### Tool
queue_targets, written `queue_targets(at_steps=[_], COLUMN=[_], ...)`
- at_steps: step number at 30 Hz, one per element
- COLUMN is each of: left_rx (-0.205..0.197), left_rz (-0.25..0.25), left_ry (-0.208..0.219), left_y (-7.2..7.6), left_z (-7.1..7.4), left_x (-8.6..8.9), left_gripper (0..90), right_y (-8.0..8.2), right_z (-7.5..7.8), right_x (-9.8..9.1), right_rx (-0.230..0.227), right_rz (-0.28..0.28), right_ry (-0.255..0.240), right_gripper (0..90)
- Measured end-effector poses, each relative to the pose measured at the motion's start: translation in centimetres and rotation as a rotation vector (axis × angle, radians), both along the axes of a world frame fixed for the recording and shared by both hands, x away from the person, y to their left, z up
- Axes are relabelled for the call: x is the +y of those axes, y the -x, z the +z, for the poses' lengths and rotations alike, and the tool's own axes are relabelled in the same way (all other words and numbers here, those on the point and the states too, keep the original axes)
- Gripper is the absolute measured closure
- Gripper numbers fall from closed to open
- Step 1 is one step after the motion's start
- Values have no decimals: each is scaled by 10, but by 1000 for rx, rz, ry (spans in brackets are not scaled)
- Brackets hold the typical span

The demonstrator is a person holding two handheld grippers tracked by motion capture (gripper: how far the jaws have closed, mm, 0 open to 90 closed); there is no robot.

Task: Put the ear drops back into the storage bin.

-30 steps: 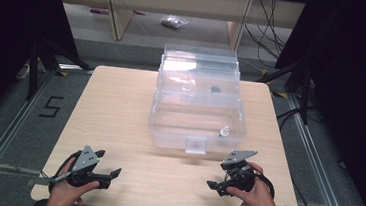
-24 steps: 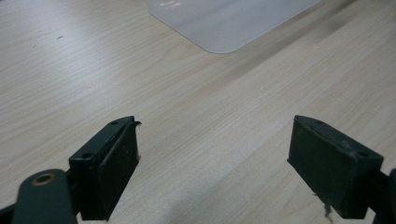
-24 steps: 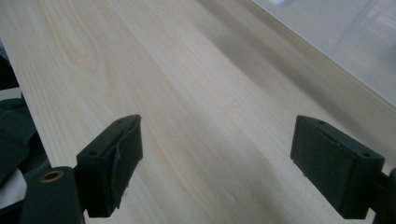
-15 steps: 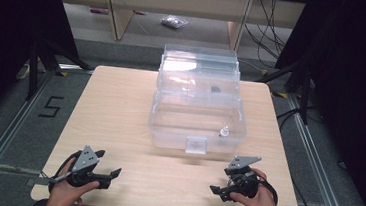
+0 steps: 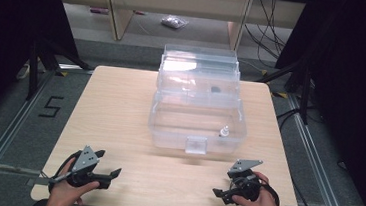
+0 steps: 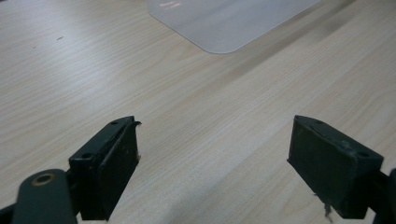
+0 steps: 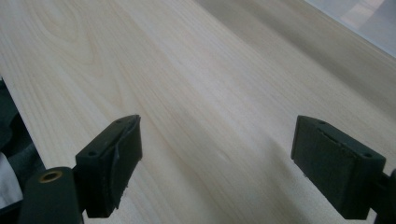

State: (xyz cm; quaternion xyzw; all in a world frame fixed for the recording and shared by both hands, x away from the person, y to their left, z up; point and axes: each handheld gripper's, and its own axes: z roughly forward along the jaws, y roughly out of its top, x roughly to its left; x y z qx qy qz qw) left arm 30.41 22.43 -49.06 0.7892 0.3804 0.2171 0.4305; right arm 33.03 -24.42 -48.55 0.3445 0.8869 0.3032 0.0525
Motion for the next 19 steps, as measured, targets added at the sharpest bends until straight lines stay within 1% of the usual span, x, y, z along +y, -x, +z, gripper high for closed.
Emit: queue_targets(at_steps=[1, 2, 3, 4, 5, 6, 7, 8, 10, 11, 14, 15, 19], left_rx=[1, 1, 3, 3, 2, 3, 3, 3, 1, 2, 3, 3, 3], left_rz=[-4, -4, -1, -2, -4, -1, -2, -2, -5, -3, -2, -3, -1], left_ry=[-10, -10, -7, -8, -9, -8, -8, -8, -4, -6, -8, -8, -8], left_y=[0, 0, 0, 0, 0, 0, 0, 0, 0, 0, 0, 0, 0], left_z=[0, 0, 0, 0, 0, 0, 0, 0, 0, 0, 0, 0, 0], left_x=[1, 1, 0, 0, 0, 0, 0, 0, 0, 0, 0, 0, 0], left_gripper=[154, 155, 154, 154, 155, 154, 154, 154, 154, 154, 154, 154, 154], right_y=[0, 0, 1, 1, 1, 1, 0, 0, 0, -2, -2, -1, -1], right_z=[0, 0, -1, 1, 1, 0, 0, -1, -1, -1, -1, 1, 2], right_x=[0, 0, 0, 0, 0, 0, -1, -1, -1, -1, -1, -1, -1], right_rx=[-1, -1, -10, 0, -14, -6, -22, -31, -33, -50, -52, -22, -17], right_rz=[2, 2, -13, -8, -14, -22, -7, -9, -11, 6, 7, -5, -5], right_ry=[2, 2, -13, -3, 1, -8, -2, -8, -9, -8, -9, -13, -10], right_gripper=[172, 172, 172, 172, 171, 171, 171, 171, 171, 171, 171, 171, 171])
